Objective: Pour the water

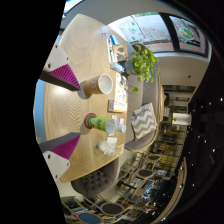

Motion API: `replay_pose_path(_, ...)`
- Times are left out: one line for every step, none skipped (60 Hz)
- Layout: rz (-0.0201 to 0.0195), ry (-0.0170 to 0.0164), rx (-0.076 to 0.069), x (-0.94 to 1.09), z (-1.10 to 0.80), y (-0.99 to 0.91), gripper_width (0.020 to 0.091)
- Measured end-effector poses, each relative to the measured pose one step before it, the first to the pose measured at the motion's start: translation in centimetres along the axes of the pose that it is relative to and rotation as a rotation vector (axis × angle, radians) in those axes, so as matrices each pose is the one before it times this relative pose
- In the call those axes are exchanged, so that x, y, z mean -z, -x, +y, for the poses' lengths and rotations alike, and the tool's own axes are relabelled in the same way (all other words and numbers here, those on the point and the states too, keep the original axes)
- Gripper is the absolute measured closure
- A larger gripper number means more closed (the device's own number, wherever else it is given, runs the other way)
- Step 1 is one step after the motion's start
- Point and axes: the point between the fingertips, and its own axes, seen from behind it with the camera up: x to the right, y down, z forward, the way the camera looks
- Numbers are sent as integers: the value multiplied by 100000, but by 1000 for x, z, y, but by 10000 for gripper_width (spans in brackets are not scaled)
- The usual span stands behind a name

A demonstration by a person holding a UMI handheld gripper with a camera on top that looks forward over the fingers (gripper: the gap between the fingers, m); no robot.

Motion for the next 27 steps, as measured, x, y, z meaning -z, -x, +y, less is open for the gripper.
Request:
replay_pose_path(-527,-250,90,360,-42,233,250)
replay_pose_path(-772,-192,217,357,-10,300,250)
replay_pose_path(-763,-134,249,348,9,232,248)
replay_pose_path(-472,-208,256,307,-1,189,251)
replay_pose_path(-120,-315,198,289,-44,97,254)
replay_pose_path(222,-367,138,259,25,92,251)
replay_pose_path(235,-92,329,211,-30,19,252)
replay_pose_path(184,286,478,186,22,64,253)
replay_pose_path(-30,440,191,205,58,56,254)
replay_pose_path(-371,307,-372,232,42,98,253)
replay_pose_path(-429,-172,-627,194,-37,115,255)
replay_pose_path(-134,-593,-530,177,-40,28,252)
replay_pose_path(258,-783,-210,100,-180,-5,252)
replay_pose_path(442,-804,76,111,-138,-31,253)
replay_pose_path(437,-585,212,39,-69,-40,255)
replay_pose_path(384,-140,201,75,20,-41,255)
replay_pose_path(318,353,101,54,111,-10,256)
replay_pose_path(285,659,137,101,174,-36,253)
replay_pose_path(360,611,164,125,185,-2,253)
replay_pose_path(397,324,238,130,122,1,253)
replay_pose_path(294,140,168,111,80,18,254)
replay_pose_path(72,70,35,135,80,55,254)
replay_pose_path(-193,52,-13,106,74,93,254)
replay_pose_path(-429,84,-59,112,68,145,253)
replay_pose_path(-481,150,-54,92,57,157,254)
replay_pose_path(-347,157,-71,106,62,110,254)
replay_pose_path(-110,-24,-59,68,22,77,255)
